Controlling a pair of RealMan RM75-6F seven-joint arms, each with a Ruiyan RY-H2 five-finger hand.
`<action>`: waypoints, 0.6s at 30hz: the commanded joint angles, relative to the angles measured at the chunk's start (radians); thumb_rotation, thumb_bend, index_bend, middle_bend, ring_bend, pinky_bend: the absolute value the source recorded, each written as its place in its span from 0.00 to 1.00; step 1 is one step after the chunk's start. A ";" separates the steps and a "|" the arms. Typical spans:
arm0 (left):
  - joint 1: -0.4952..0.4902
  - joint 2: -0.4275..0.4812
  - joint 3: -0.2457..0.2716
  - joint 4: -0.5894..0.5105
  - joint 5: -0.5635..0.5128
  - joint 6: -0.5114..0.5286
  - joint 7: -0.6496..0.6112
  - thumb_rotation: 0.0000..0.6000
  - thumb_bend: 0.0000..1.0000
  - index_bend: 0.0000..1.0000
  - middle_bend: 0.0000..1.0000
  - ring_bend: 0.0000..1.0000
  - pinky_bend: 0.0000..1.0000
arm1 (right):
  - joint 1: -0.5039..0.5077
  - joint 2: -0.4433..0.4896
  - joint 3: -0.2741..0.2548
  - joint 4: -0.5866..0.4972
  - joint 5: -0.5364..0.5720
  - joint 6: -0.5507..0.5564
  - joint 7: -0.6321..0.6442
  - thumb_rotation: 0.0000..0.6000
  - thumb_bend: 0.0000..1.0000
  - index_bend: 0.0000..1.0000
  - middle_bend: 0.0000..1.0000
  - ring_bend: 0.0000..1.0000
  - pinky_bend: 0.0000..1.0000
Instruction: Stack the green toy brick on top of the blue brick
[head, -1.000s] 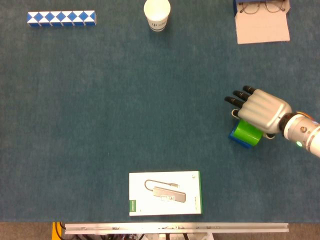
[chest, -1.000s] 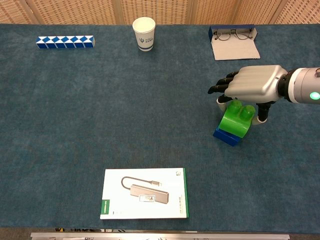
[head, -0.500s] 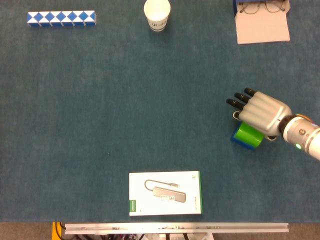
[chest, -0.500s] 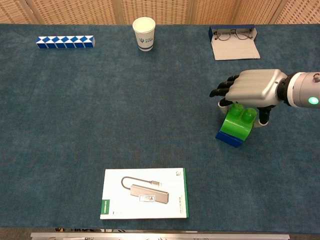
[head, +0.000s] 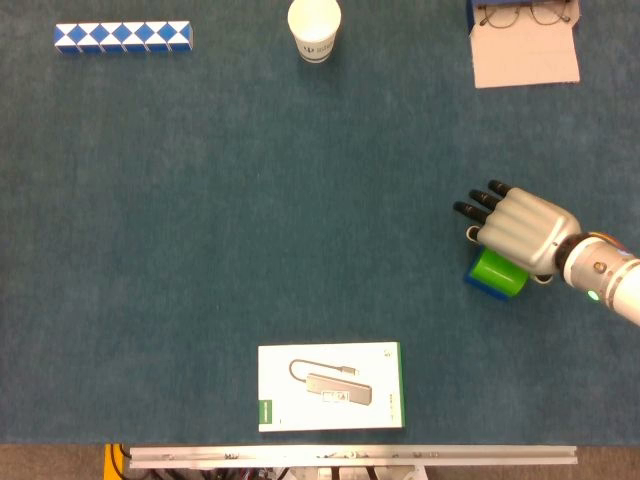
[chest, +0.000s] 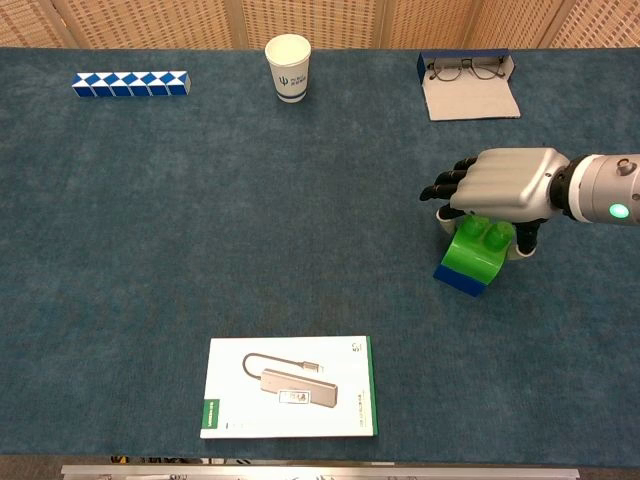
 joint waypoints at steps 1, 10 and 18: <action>0.000 0.000 0.000 0.000 0.001 0.001 0.000 1.00 0.08 0.44 0.36 0.26 0.34 | 0.003 -0.004 -0.005 0.001 0.004 0.002 -0.003 1.00 0.18 0.43 0.06 0.00 0.11; 0.002 0.002 0.001 -0.005 0.006 0.007 0.000 1.00 0.08 0.44 0.36 0.26 0.34 | 0.008 -0.013 -0.024 -0.001 0.015 0.015 -0.012 1.00 0.18 0.43 0.06 0.00 0.11; 0.003 0.003 0.002 -0.008 0.009 0.009 0.002 1.00 0.08 0.44 0.36 0.26 0.34 | 0.005 -0.011 -0.040 -0.014 0.012 0.046 -0.030 1.00 0.18 0.43 0.06 0.00 0.11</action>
